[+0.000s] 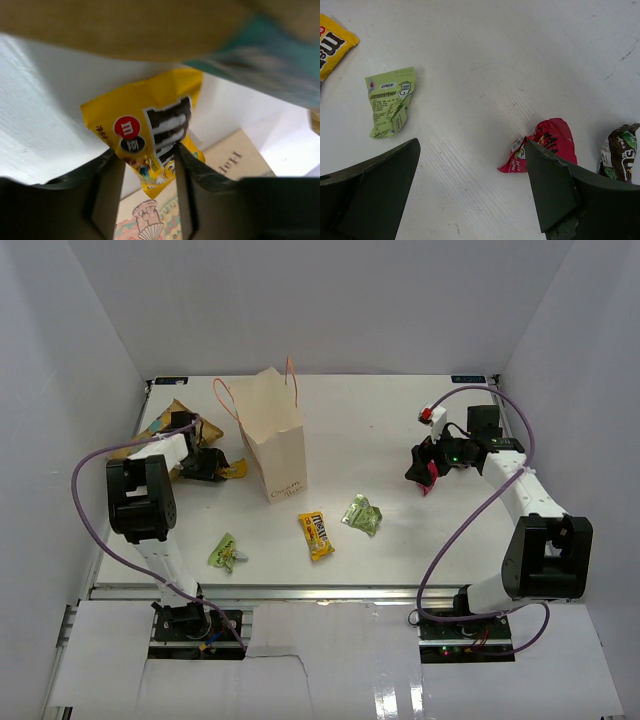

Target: Place the snacks into the paper bag

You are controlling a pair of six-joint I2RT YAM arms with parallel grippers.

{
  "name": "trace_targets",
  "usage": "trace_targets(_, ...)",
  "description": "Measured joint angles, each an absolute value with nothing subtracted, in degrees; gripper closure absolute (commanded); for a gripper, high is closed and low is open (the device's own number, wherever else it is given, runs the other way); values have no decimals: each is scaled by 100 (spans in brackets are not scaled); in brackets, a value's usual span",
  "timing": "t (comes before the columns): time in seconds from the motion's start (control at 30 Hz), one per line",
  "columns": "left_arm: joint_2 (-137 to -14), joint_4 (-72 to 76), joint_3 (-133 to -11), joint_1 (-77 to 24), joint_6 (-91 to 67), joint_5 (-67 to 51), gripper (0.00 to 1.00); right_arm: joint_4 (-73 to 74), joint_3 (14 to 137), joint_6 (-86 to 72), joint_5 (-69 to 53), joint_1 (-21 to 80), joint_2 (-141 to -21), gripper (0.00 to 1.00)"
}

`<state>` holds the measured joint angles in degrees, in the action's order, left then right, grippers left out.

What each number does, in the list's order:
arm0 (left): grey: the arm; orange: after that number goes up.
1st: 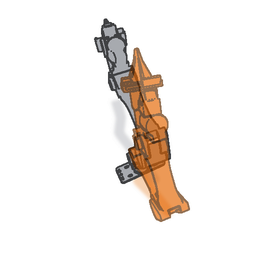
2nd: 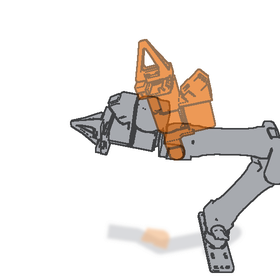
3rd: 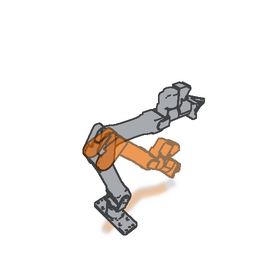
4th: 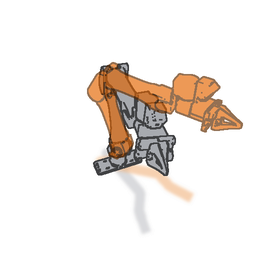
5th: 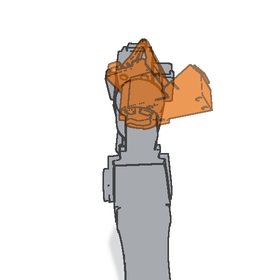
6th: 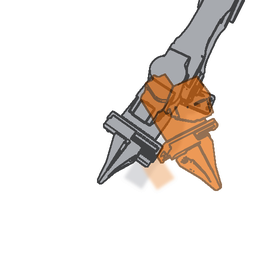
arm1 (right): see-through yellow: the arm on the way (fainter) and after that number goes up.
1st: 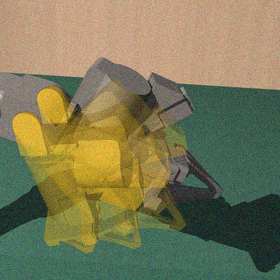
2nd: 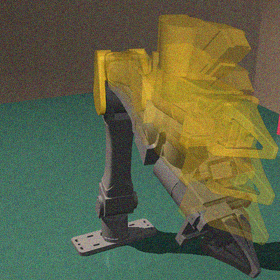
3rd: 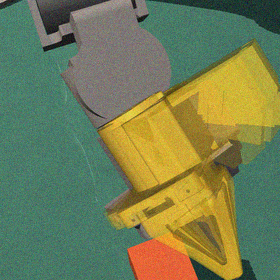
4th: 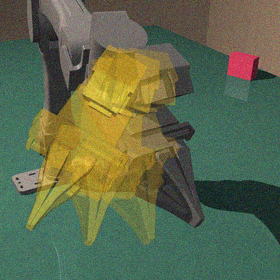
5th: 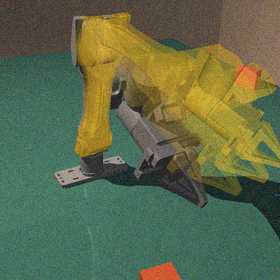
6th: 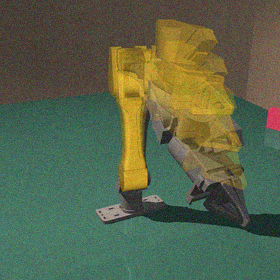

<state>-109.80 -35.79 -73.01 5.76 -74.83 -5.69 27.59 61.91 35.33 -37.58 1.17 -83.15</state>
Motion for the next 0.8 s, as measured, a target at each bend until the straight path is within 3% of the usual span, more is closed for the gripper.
trace_targets(0.2, -10975, -3756, -7312, 548, -7491, -510, 74, 2777, 6219, 3531, -3800, 110, -8482, 8)
trace_targets(0.3, -10785, -3852, -7303, 528, -7286, -370, 80, 2840, 6263, 3527, -3846, 108, -8541, 8)
trace_targets(0.43, -10003, -4080, -7188, 460, -6794, 82, 86, 2886, 6348, 3564, -4016, 108, -8545, 8)
trace_targets(0.6, -8182, -4012, -7199, 429, -5852, 738, 89, 2941, 6410, 3656, -4298, 106, -8545, 7)
trace_targets(0.8, -6938, -3221, -8049, 333, -4460, 1083, 90, 3035, 6587, 3673, -4545, 97, -8635, 7)
